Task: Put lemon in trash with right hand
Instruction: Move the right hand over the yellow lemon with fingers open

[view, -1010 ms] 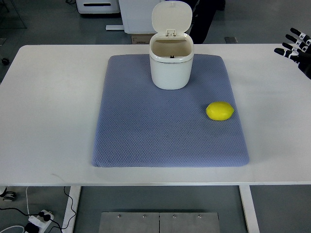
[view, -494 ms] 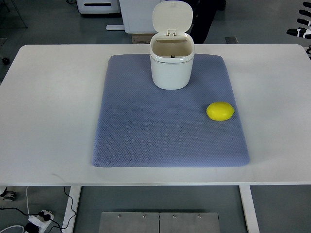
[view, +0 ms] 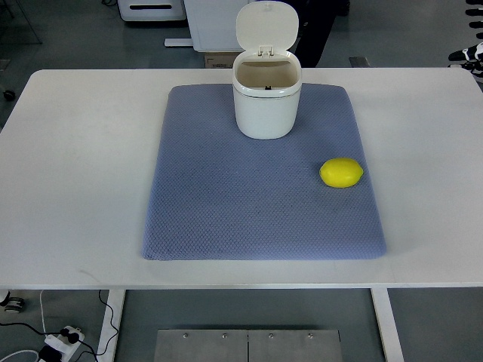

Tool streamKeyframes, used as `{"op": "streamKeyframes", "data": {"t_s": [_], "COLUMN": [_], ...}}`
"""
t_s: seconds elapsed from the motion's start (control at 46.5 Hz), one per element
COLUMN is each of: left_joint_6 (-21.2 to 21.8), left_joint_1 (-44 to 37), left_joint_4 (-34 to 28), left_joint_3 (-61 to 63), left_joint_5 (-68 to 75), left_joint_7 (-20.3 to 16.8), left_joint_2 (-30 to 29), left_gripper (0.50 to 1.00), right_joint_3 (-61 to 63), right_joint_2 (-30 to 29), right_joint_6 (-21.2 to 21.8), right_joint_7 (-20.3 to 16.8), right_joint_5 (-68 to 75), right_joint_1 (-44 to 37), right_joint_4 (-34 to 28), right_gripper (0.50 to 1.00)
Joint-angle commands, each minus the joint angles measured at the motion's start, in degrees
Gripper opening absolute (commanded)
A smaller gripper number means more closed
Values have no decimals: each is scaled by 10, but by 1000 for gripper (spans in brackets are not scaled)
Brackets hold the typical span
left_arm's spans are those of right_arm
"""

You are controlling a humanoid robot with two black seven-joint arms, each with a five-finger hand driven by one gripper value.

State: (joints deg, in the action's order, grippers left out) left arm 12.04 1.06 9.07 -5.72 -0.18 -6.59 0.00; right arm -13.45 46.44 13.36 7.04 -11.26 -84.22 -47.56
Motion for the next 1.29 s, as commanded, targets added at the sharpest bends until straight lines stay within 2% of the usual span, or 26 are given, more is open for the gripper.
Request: {"op": "streamKeyframes", "data": {"t_s": [0.0,0.236,0.494,0.838,1.075,1.268], "left_joint_6": [0,0,0,0,0,0], "left_joint_1": [0,0,0,0,0,0], "left_joint_4": [0,1,0,0,0,0], "left_joint_3": [0,0,0,0,0,0], "left_joint_5": [0,0,0,0,0,0], "left_joint_7": [0,0,0,0,0,0], "left_joint_2": [0,0,0,0,0,0], "left_gripper": [1000,1000,1000,1000,1000,1000], "right_joint_3": [-39,-141,-216,-361,-418,-440], "right_joint_2": [-3,-4,-19,-110,-165,-193], "right_joint_6": [1,2,16,25,18,-24], "right_joint_7": [0,0,0,30,31,32], "right_joint_5": [0,2,-3,-65,-68,-68], "right_joint_1": [-26,-109,-177,-277,-328,-336], "right_joint_4": [-3,-60,-72,-112,-155,-213], "right_gripper": [1000,1000,1000,1000,1000,998]}}
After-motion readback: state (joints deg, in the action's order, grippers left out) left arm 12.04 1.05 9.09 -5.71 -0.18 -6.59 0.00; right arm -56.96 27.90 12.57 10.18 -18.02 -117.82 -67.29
